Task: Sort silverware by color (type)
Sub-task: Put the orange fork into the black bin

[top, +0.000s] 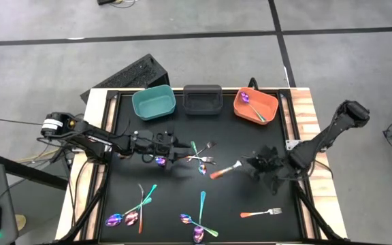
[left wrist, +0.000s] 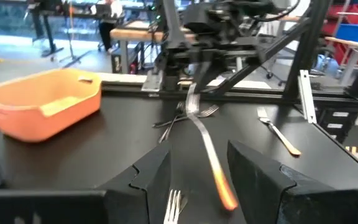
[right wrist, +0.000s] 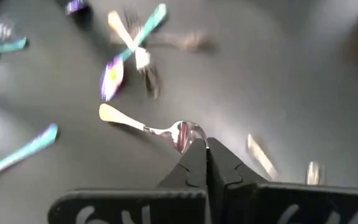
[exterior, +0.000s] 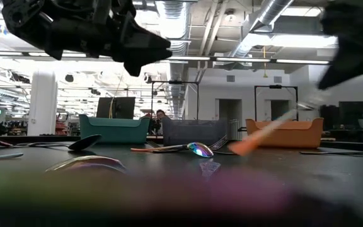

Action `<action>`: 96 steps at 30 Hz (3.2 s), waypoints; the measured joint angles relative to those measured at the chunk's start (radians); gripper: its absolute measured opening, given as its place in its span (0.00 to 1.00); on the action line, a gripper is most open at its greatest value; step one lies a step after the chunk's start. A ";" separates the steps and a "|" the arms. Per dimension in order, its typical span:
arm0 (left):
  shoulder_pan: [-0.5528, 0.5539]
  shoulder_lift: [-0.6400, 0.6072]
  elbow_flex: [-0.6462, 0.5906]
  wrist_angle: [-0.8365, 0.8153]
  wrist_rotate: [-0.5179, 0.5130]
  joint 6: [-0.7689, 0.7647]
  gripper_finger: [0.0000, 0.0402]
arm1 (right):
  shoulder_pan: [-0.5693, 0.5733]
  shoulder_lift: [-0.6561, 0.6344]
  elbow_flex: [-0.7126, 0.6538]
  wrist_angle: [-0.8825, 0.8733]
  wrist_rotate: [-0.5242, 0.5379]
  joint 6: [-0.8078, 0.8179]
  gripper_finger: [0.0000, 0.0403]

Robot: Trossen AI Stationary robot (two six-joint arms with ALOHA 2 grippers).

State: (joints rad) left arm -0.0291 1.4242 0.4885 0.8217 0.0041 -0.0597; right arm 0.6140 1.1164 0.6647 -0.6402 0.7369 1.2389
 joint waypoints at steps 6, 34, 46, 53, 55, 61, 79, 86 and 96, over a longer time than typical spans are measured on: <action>-0.013 0.000 0.018 -0.002 0.000 0.018 0.46 | -0.170 0.042 0.000 0.306 0.032 -0.411 0.02; -0.014 0.172 0.238 -0.339 -0.174 0.024 0.21 | -0.352 0.122 0.001 0.806 -0.026 -1.107 0.02; -0.018 0.171 0.238 -0.334 -0.219 0.058 0.36 | -0.354 0.122 0.001 0.799 -0.023 -1.120 0.02; -0.017 0.171 0.238 -0.334 -0.323 0.064 0.55 | -0.352 0.122 0.002 0.798 -0.034 -1.120 0.02; -0.017 0.171 0.238 -0.334 -0.297 0.067 0.57 | -0.353 0.121 0.002 0.797 -0.034 -1.120 0.02; -0.016 0.174 0.238 -0.344 -0.165 0.077 0.53 | -0.352 0.121 0.002 0.826 -0.034 -1.160 0.02; 0.014 0.176 0.237 -0.305 -0.328 0.041 0.00 | -0.408 0.121 0.002 0.888 -0.024 -0.834 0.24; 0.015 0.176 0.237 -0.174 -0.481 0.014 0.00 | -0.351 0.121 0.002 0.882 0.212 -0.726 0.45; 0.014 0.176 0.228 -0.056 -0.500 0.041 0.00 | -0.372 0.174 0.003 1.084 0.201 -0.692 0.53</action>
State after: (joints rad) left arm -0.0151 1.6001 0.7160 0.7652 -0.4958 -0.0190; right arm 0.2422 1.2909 0.6675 0.4435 0.9380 0.5470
